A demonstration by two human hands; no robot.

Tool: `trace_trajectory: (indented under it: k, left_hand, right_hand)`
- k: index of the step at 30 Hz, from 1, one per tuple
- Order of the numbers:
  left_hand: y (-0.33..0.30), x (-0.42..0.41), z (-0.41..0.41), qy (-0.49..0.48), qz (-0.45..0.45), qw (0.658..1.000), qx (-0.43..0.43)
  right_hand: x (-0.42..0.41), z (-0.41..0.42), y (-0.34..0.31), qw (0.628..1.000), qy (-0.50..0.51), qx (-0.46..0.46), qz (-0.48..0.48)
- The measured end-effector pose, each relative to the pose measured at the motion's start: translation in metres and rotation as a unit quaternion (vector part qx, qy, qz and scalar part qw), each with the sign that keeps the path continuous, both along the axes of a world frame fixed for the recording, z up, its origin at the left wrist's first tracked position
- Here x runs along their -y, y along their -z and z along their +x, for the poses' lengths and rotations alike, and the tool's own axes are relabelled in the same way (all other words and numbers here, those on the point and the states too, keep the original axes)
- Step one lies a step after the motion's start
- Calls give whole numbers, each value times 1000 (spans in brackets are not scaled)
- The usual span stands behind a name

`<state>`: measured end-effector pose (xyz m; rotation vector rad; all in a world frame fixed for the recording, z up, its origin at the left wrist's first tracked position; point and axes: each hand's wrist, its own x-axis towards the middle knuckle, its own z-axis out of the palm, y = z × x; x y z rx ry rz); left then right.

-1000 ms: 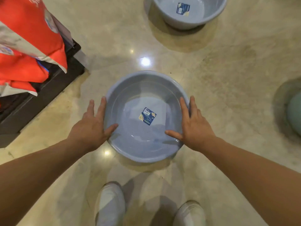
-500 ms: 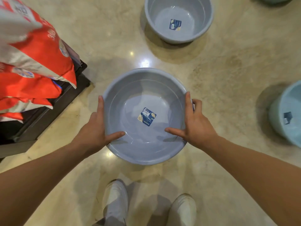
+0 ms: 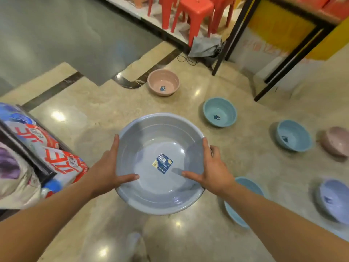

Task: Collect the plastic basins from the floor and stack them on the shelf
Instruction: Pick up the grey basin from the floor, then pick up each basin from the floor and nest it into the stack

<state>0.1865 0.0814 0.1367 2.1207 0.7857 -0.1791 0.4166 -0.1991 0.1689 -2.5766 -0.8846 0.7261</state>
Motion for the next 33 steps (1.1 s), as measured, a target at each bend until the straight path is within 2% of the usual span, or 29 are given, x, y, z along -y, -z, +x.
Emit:
trace_trajectory:
  k: [4,7,15,23,33]
  left_hand:
    - [-62,-8,36,-17,-29,999,23]
    - [-96,-23,58,-15,-32,999,5]
    - [-135,-89,128,-9,-2,1000,-4]
    - [-73,-150,192,-45,-11,999,-13]
    - [72,-172,251,-96,-50,993,-43]
  right_hand:
    - [-20,37,-72,999,-8,30,-14]
    - [-37,59,-107,999,-8,40,-30]
    - [-99,127,-122,999,-14,37,-21]
    - [-166,205,-55,998,-43,39,-26]
    - [-202,275,96,993,-70,44,-81]
